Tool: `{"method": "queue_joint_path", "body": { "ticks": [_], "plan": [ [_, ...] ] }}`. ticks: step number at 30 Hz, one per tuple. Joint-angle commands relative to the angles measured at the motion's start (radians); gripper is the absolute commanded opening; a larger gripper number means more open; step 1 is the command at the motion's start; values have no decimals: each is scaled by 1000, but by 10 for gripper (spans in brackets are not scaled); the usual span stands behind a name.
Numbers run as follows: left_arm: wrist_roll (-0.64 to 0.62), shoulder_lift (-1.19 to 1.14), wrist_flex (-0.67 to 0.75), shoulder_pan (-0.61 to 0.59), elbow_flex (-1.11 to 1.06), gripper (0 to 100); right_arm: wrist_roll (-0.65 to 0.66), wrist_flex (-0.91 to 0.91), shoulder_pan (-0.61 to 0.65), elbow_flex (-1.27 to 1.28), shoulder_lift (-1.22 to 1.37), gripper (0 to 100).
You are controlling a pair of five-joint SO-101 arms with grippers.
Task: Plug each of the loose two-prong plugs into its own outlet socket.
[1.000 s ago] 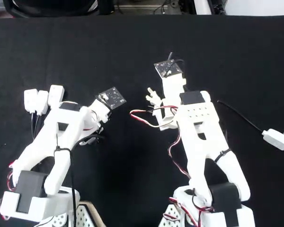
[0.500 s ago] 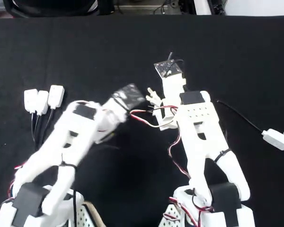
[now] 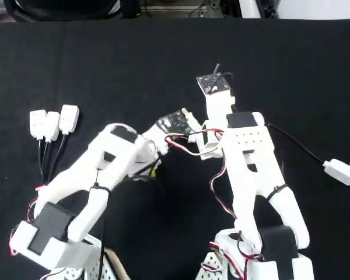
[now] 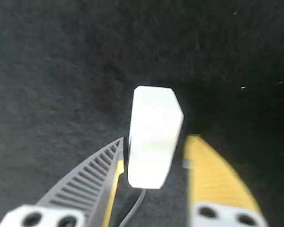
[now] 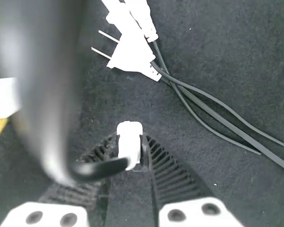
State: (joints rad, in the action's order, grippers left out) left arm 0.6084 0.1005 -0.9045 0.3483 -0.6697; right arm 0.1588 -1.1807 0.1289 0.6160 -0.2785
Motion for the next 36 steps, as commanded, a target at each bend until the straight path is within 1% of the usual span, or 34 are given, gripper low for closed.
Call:
{"method": "queue_joint_path", "body": {
  "ticks": [1,5,9,14,18,24,26,29,31,34,36],
  "plan": [
    [12,0,-130,-12,120,355,8,3,-11,-8,-10,11],
    [8,29,-137,-30,119,320,8,3,-12,-8,-10,11],
    [-35,164,-137,-67,53,310,8,3,-12,-12,-5,11],
    [-98,486,-135,-70,-130,315,8,5,-12,-12,-5,11],
    [-104,792,-135,-84,-295,315,8,5,-12,-12,-5,11],
    [-104,1224,-138,-231,-533,313,8,6,-12,-8,-4,11],
    [-103,1339,-158,-257,-596,313,8,8,-12,-8,-4,11],
    [-103,1493,-247,-231,-642,312,8,9,-11,-8,-4,11],
    [-103,1570,-272,-222,-661,312,8,9,-11,-8,-4,11],
    [-106,1639,-249,-229,-710,311,8,9,-11,-8,-4,11],
    [-106,1643,-216,-254,-733,310,8,9,-11,-8,-4,11]
  ]
}}
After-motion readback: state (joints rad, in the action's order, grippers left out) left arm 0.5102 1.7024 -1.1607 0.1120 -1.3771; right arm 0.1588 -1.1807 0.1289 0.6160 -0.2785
